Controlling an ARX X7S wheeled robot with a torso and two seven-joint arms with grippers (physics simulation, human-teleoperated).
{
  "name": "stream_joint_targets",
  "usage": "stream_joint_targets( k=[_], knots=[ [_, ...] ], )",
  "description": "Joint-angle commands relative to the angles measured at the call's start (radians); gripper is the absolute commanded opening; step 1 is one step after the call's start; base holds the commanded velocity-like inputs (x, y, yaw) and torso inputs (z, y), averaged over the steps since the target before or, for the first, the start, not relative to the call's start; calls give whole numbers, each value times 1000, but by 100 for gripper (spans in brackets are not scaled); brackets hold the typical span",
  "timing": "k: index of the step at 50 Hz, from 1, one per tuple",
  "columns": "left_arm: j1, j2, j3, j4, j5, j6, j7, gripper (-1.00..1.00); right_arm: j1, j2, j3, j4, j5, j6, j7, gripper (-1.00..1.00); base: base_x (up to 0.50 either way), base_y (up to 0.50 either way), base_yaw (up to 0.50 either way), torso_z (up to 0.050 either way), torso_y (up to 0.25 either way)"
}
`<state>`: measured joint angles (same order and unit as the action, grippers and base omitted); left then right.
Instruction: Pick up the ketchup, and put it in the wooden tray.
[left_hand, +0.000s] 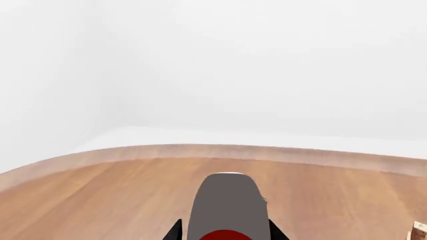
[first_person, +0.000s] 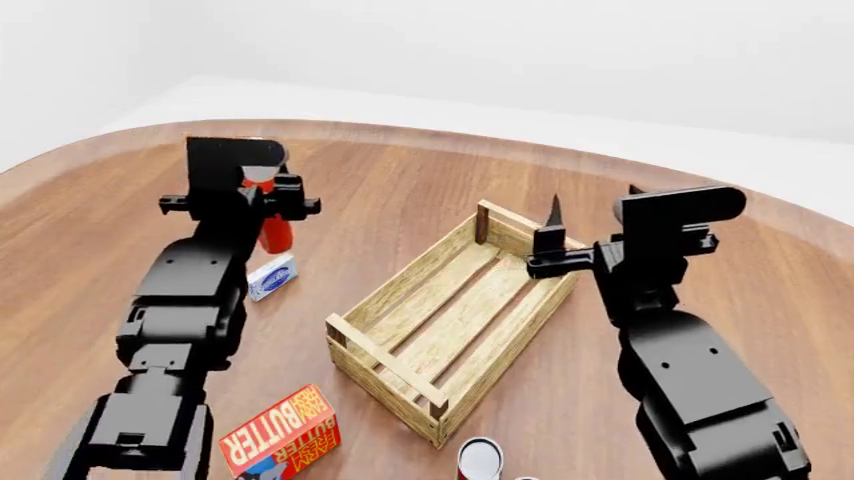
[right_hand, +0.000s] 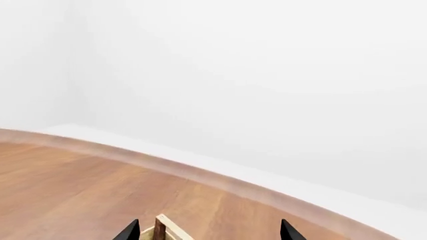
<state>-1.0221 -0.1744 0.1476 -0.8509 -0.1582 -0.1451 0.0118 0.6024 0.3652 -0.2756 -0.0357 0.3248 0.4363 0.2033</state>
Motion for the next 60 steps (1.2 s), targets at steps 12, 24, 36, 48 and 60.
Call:
stream_joint_targets(
  k=[12,24,36,48,60],
  knots=[
    [-281,174,474,-456,-403,263,84,-100,-87,67,97,-96,39,42,64,100,0,0,0,0,0],
    [-301,174,1129,-426,-1040,314,21,-100,-128,93,150,-93,58,30,78,100,0,0,0,0,1],
    [-307,174,1375,-367,-1267,331,0,-100,-225,134,220,-164,94,35,98,100,0,0,0,0,-42],
    [-314,174,1404,-331,-1305,319,-17,-100,-258,146,243,-191,106,43,112,100,-1,0,0,0,-182],
    [-344,174,1407,-307,-1330,315,-26,-100,-279,150,258,-210,112,45,125,100,-1,0,0,0,-186]
  ],
)
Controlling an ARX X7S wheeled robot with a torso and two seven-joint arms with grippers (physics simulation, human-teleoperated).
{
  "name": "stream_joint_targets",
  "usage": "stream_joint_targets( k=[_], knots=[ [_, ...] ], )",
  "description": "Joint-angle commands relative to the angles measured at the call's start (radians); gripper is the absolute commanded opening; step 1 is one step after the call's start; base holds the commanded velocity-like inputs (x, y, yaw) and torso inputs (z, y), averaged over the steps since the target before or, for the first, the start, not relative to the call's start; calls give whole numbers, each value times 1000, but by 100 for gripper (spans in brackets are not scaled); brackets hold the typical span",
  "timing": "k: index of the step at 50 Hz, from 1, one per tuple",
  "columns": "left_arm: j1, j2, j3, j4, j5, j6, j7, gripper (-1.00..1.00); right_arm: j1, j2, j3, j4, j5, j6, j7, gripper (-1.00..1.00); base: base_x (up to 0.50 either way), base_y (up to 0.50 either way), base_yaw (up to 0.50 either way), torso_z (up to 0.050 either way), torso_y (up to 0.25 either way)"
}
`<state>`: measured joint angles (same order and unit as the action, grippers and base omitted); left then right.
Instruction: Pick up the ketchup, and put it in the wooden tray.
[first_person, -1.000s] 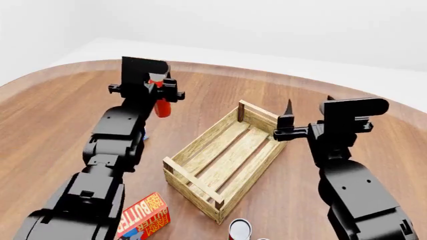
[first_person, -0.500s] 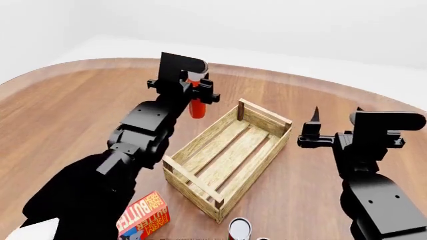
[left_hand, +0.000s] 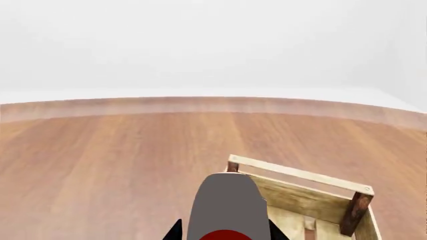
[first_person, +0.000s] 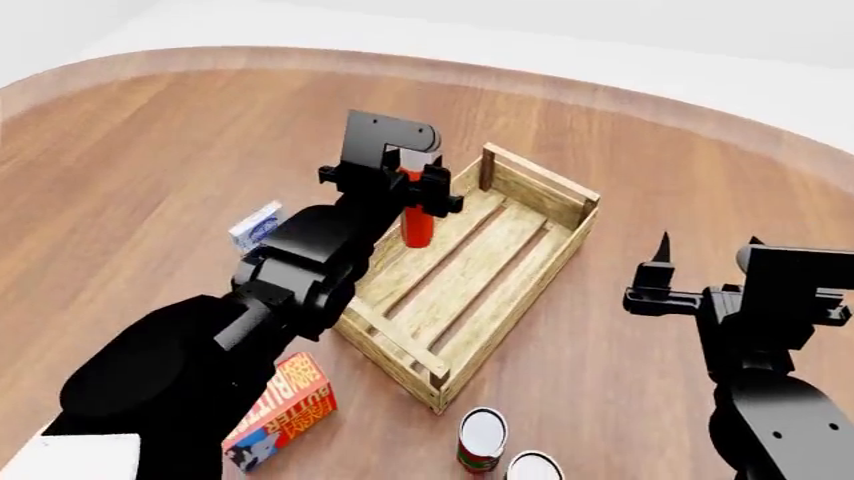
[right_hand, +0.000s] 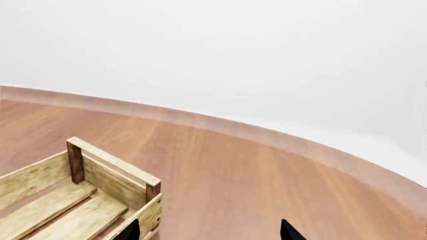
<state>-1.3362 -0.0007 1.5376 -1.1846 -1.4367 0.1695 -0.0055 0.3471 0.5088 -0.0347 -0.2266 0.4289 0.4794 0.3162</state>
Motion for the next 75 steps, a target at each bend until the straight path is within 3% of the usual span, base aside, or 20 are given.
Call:
stream_joint_targets(
  k=[1,16,75],
  knots=[
    [-34,1,18,28,-55,2,-9,-100,-25,6,17,-20,8,2,13,100,0,0,0,0,-186],
    [-66,1,25,54,-85,16,-17,-100,-30,3,21,-21,8,-6,20,100,-1,0,0,0,-172],
    [25,1,19,80,-18,-6,-41,-100,-27,-1,29,-25,21,19,54,100,0,0,0,0,0]
  ],
)
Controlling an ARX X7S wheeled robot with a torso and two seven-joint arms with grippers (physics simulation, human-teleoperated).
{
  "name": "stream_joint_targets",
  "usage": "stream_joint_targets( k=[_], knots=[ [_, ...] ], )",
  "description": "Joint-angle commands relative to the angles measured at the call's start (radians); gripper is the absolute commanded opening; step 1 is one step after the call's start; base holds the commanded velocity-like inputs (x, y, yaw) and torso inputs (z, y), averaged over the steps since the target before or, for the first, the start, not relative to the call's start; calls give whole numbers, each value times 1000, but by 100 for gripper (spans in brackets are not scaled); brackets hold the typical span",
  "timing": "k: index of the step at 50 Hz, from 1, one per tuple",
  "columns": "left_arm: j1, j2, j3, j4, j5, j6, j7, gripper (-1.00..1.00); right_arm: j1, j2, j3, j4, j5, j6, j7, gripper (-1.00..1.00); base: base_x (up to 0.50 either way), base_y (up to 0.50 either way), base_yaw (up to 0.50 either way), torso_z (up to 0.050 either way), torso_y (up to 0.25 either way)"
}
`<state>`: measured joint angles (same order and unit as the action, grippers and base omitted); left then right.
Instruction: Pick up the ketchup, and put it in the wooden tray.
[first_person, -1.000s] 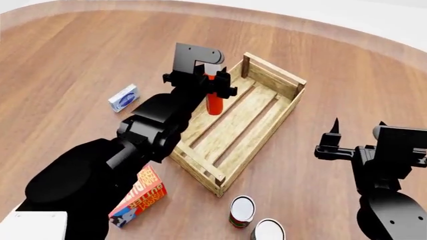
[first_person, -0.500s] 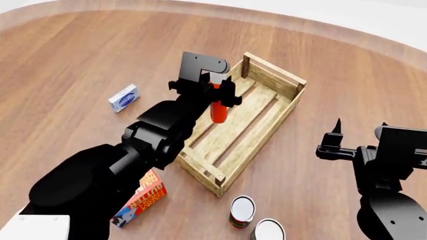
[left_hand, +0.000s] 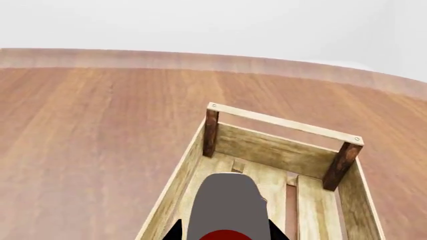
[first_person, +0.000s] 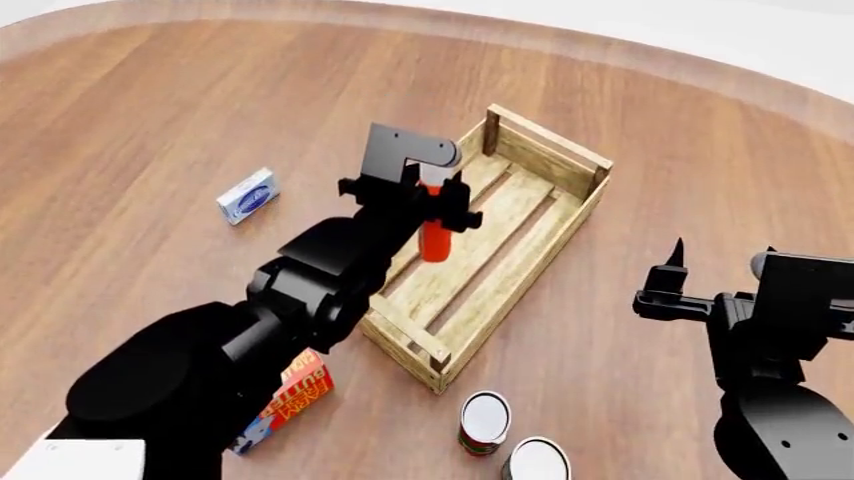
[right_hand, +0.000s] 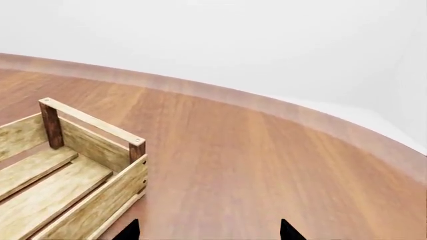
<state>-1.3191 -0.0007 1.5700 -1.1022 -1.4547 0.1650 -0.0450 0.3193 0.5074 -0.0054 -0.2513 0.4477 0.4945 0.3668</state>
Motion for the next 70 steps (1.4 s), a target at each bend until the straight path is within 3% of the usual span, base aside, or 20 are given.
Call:
stream_joint_targets(
  k=[1,59,60,70],
  knots=[
    [9,1,-14,-2,-1,-2,-2,-100,1,1,0,-1,3,5,4,100,0,0,0,0,0],
    [55,1,-15,-24,6,-29,-2,-100,3,7,-7,-4,5,21,22,100,0,0,0,0,0],
    [55,1,-15,-25,6,-30,-1,100,3,7,-7,-4,5,21,22,100,0,0,0,0,0],
    [55,1,-15,-30,3,-35,12,100,3,8,-8,-4,6,22,22,100,0,0,0,0,0]
  ],
)
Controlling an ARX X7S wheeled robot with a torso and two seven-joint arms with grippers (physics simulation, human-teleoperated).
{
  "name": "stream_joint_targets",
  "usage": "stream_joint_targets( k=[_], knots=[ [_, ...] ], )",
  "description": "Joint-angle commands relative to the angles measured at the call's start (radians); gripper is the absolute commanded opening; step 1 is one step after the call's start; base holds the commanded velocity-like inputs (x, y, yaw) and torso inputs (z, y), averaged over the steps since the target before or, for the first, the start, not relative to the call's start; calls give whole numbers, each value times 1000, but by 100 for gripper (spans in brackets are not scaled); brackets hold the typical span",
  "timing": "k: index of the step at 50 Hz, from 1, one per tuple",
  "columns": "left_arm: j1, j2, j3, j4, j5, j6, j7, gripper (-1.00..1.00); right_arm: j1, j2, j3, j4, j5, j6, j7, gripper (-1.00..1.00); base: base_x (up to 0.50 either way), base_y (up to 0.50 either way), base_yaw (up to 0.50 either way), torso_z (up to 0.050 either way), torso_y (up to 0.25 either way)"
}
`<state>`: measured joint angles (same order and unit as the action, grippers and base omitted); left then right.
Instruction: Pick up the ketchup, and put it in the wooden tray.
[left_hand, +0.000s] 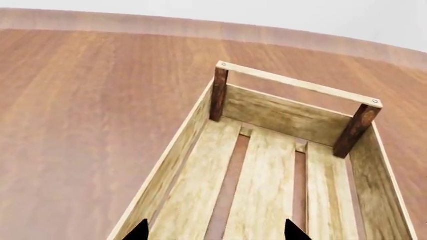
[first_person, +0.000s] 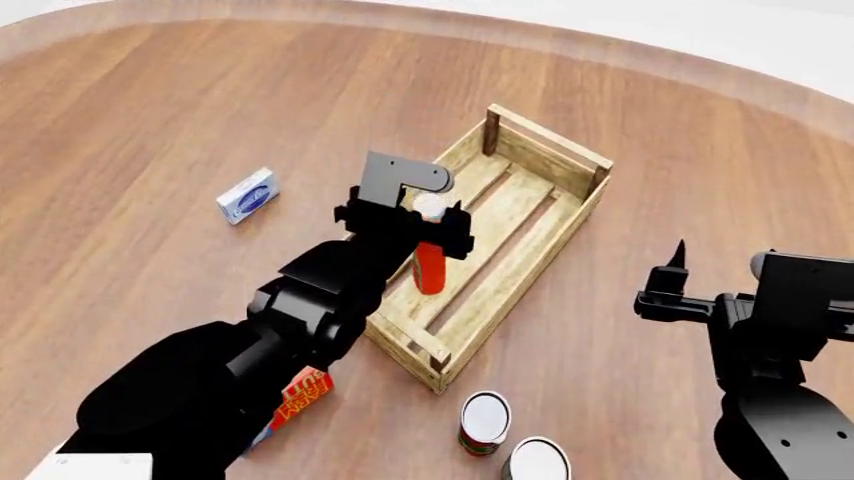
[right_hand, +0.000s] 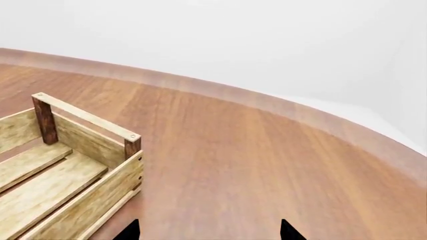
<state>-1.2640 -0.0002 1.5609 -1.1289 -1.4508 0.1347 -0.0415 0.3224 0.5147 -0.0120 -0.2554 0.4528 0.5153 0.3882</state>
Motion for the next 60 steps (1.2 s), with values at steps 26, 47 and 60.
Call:
stream_joint_targets(
  k=[26,47,60],
  knots=[
    [-8,0,-7,7,13,-10,38,100,-2,1,-2,3,0,-14,1,100,0,0,0,0,0],
    [-17,0,-10,4,39,-10,46,100,-4,0,-3,7,-2,-33,-3,100,0,0,0,-1,147],
    [-43,0,-11,10,12,3,63,100,-4,1,-5,8,-4,-41,-5,100,0,0,0,-2,177]
  ],
)
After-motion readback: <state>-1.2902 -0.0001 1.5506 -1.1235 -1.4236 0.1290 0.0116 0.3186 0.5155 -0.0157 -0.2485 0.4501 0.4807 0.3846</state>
